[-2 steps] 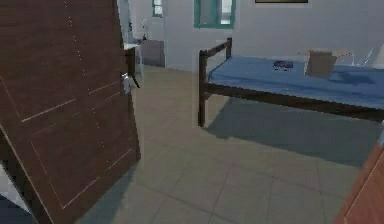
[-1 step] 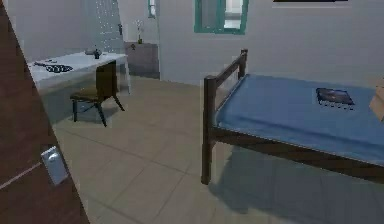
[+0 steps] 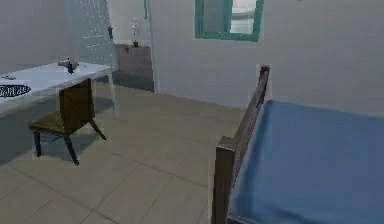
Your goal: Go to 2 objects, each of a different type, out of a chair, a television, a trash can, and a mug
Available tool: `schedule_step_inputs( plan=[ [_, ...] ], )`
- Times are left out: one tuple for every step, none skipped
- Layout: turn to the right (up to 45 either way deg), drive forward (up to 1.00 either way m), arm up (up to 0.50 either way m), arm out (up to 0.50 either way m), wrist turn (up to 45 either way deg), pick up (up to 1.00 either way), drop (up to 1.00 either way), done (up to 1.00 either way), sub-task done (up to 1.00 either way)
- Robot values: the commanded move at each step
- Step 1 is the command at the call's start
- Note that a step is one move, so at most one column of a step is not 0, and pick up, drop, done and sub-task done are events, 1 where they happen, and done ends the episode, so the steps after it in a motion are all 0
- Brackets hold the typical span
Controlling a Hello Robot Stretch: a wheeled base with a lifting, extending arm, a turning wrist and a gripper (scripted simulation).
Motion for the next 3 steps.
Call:
schedule_step_inputs(
  plan=[
    [-42.0,0.0,0.0,0.0,0.0,0.0,0.0,0.0,0.0],
    [0.0,0.45,0.0,0.0,0.0,0.0,0.0,0.0,0.0],
    [0.0,0.65,0.0,0.0,0.0,0.0,0.0,0.0,0.0]
  ],
)
